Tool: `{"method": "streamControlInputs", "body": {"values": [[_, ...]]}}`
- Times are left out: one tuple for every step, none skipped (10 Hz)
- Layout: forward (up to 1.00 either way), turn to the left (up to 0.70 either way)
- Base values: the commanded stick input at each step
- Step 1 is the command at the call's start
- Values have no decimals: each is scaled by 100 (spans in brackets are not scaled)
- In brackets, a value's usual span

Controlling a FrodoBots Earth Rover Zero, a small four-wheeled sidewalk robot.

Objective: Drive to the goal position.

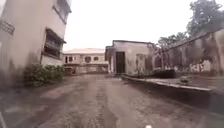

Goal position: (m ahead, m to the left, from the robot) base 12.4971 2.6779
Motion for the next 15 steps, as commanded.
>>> {"method": "streamControlInputs", "body": {"values": [[70, 0], [70, 0], [70, 0], [70, 0], [70, 0], [70, 0], [70, 0], [70, 0], [70, 0], [70, 0], [70, 0], [70, 0], [70, 0], [70, 0], [70, 0]]}}
